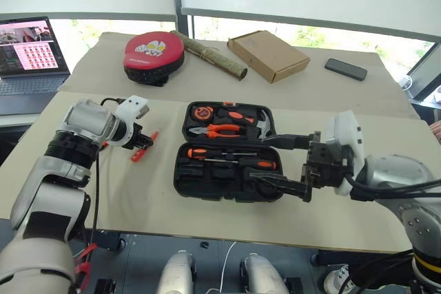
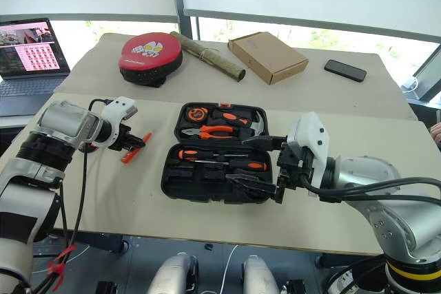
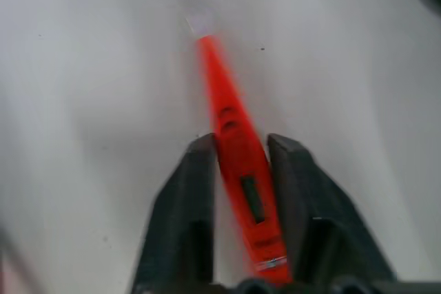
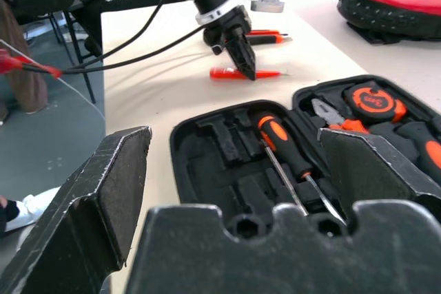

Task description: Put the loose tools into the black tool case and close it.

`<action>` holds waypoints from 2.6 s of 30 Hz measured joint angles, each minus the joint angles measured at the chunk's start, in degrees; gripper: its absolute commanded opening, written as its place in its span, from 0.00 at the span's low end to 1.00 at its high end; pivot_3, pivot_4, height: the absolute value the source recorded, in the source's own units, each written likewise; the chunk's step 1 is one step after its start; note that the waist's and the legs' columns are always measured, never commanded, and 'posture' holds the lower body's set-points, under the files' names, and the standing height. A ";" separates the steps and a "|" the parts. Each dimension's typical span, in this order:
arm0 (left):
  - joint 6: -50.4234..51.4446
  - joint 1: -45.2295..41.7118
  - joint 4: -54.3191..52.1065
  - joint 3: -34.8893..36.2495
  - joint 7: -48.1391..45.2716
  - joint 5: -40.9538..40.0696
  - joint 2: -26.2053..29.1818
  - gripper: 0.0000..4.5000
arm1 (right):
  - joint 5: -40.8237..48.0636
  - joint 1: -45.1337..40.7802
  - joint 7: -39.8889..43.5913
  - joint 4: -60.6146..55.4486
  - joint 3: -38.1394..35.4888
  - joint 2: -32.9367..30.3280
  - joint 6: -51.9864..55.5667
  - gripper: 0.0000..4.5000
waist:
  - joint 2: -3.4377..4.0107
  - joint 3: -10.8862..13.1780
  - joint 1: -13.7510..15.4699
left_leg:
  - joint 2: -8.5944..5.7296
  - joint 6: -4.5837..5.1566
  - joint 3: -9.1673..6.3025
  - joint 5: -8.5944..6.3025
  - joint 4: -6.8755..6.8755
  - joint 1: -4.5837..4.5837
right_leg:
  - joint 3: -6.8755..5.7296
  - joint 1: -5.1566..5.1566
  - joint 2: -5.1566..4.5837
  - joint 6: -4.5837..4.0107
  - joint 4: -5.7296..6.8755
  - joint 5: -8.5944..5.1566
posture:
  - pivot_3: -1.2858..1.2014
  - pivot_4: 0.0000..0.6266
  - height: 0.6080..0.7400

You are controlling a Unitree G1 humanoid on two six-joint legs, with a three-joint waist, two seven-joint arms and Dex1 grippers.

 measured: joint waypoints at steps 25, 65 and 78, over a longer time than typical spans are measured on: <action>-37.73 2.29 -22.81 -6.85 -42.21 3.24 0.92 0.08 | -2.29 17.39 1.04 -4.04 -5.00 -7.11 -2.91 1.00 | -0.16 0.07 -0.06 | 0.08 0.08 -0.19 -0.04 0.38 -0.33 | -0.15 0.01 0.10 0.10 -0.09 0.04 | 0.52 0.24 1.00; -27.60 -0.93 -14.49 -11.79 -37.58 16.72 -11.69 0.19 | -0.05 17.70 -4.71 -6.04 -6.46 -4.76 -2.95 1.00 | -0.08 0.02 0.26 | 0.04 0.10 -0.29 -0.04 0.57 -0.30 | -0.14 0.10 0.07 0.13 0.05 0.04 | 0.52 0.24 1.00; -25.27 0.18 -15.69 -5.58 -36.66 13.81 -7.16 0.73 | -0.06 16.81 -4.86 -4.44 -5.21 -4.75 -2.95 1.00 | -0.07 0.03 0.07 | 0.07 0.14 -0.31 0.00 0.57 -0.32 | -0.13 0.02 0.10 0.12 0.10 0.04 | 0.52 0.24 1.00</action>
